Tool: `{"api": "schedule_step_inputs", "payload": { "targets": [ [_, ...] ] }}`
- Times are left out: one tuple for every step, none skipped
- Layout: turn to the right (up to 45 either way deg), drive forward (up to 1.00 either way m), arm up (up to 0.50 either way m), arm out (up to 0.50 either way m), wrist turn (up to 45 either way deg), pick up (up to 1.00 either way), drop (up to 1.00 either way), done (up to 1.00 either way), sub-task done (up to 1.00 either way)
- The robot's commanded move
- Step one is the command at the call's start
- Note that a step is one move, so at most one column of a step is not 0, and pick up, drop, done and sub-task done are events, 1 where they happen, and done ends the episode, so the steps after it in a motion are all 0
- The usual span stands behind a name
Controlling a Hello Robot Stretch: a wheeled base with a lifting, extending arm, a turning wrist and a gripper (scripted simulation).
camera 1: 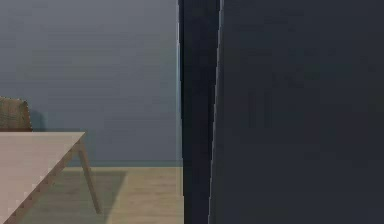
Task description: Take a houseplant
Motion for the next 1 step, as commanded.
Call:
{"api": "schedule_step_inputs", "payload": {
  "targets": [
    [0.0, 0.0, 0.5, 0.0, 0.0, 0.0, 0.0, 0.0, 0.0]
  ]
}}
